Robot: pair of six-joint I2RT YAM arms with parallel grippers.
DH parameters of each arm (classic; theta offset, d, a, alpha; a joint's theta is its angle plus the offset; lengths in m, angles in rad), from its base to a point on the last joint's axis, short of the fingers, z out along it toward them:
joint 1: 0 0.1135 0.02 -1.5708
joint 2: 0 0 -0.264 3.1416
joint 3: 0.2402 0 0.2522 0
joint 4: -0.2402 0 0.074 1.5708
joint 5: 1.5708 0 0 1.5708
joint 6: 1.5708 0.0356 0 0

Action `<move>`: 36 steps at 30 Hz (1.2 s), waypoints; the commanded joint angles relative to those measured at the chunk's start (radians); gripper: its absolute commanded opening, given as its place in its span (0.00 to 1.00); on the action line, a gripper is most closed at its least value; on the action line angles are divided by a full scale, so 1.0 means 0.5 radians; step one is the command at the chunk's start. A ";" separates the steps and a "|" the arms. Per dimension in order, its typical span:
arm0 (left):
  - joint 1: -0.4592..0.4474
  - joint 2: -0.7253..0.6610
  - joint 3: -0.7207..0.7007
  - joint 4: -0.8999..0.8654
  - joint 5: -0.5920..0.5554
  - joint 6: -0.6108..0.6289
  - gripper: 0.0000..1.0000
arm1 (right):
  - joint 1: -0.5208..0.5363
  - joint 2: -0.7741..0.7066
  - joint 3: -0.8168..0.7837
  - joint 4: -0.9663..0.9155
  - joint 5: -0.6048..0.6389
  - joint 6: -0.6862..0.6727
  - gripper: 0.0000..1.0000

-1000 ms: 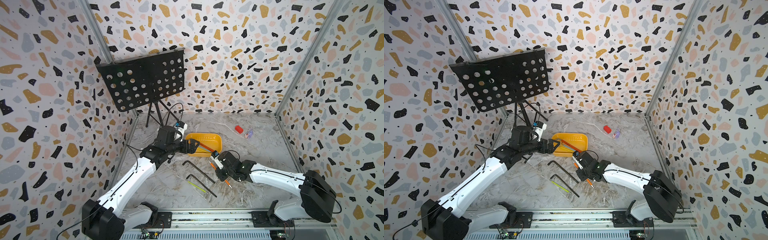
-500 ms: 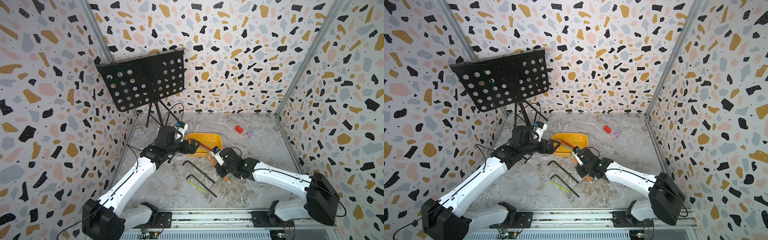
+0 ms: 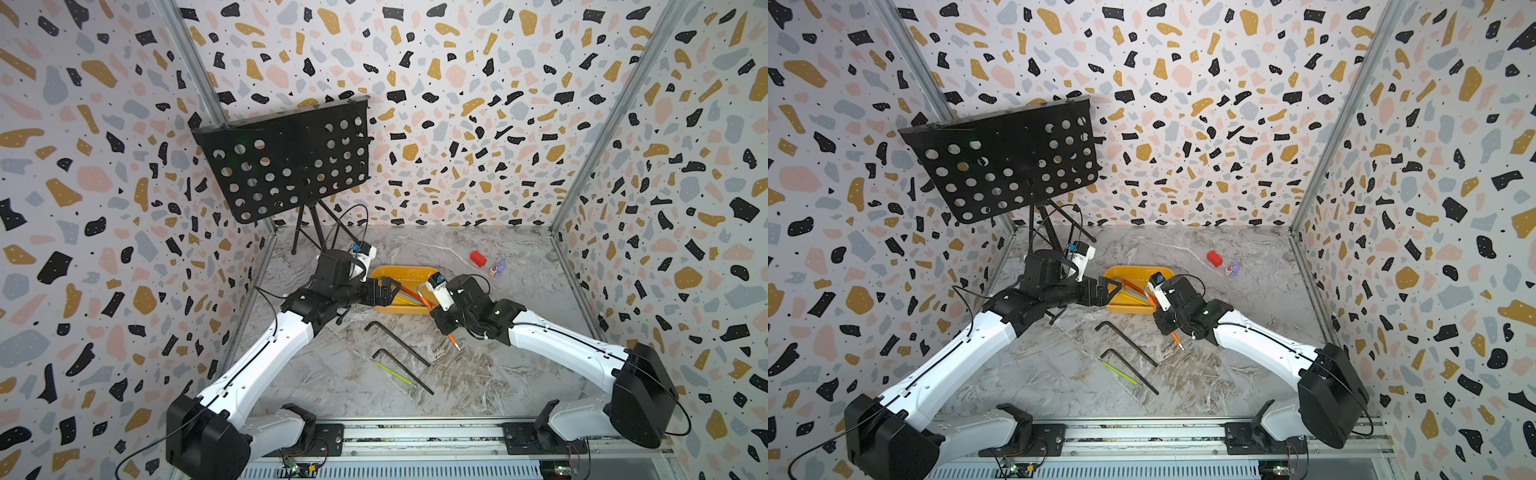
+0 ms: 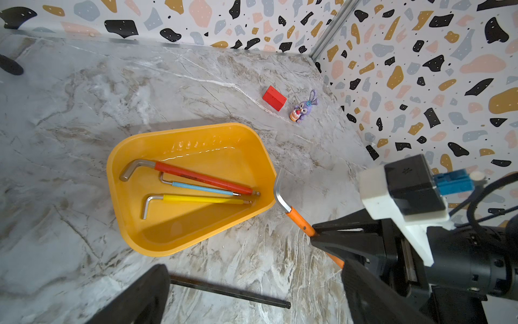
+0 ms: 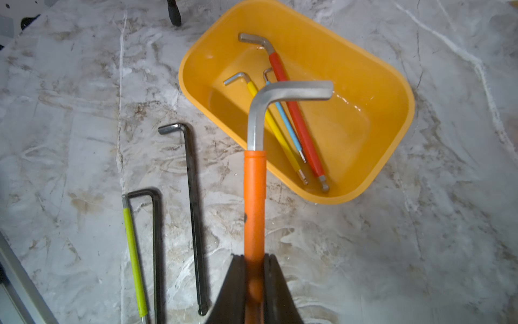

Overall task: Put the hex key on the desktop into the storage box
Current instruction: Place the Allen key in the storage box.

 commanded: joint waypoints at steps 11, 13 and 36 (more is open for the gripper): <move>0.246 0.307 0.370 0.005 0.103 -0.061 1.00 | -0.207 0.403 0.588 -0.017 -0.287 -0.249 0.00; 0.361 0.380 0.314 0.103 0.261 -0.187 1.00 | -0.229 0.479 0.675 -0.033 -0.341 -0.289 0.00; 0.565 0.465 0.249 0.191 0.447 -0.382 1.00 | -0.295 1.273 1.502 -0.162 -0.611 -0.720 0.00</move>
